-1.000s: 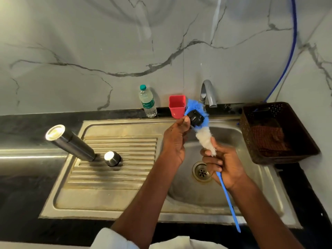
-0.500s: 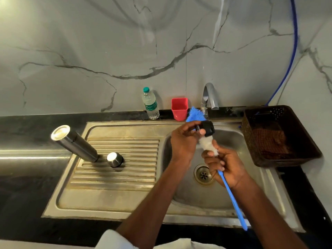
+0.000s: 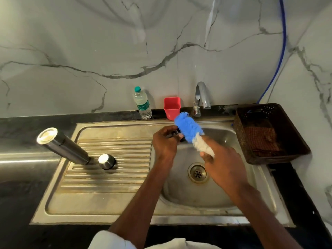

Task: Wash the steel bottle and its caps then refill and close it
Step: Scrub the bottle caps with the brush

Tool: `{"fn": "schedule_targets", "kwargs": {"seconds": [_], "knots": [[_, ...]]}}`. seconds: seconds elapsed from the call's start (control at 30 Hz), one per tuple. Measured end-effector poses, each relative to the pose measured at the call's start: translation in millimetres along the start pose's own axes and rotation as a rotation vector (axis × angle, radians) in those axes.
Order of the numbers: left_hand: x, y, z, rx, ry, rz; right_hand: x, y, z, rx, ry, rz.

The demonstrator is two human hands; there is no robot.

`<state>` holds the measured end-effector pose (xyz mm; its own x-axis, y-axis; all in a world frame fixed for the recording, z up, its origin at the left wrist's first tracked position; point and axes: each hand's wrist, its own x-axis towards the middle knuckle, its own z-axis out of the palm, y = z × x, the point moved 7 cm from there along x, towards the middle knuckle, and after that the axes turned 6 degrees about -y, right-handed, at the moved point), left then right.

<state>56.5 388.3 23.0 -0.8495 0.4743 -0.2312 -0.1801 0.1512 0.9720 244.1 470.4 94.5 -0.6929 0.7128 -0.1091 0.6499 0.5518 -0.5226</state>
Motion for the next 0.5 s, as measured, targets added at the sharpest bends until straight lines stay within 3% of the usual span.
{"fn": "schedule_targets", "kwargs": {"seconds": [0.07, 0.17, 0.27, 0.37, 0.5], "knots": [[3.8, 5.2, -4.4, 0.108, -0.004, 0.066, -10.4, -16.1, -4.1, -0.161, -0.051, -0.049], [-5.8, 16.2, 12.4, 0.155, -0.134, 0.152, 2.1, -16.7, -20.4, -0.156, -0.011, -0.020], [-5.5, 21.0, 10.4, 0.132, -0.073, 0.182, 12.5, -13.1, -36.2, -0.051, -0.038, 0.032], [0.3, 23.5, -5.7, 0.096, 0.004, 0.186, -4.7, -26.1, -38.6, -0.099, -0.075, -0.020], [-10.1, 30.8, 4.0, 0.064, -0.084, 0.212, 8.5, -26.3, -41.8, -0.139, -0.044, 0.013]]}}
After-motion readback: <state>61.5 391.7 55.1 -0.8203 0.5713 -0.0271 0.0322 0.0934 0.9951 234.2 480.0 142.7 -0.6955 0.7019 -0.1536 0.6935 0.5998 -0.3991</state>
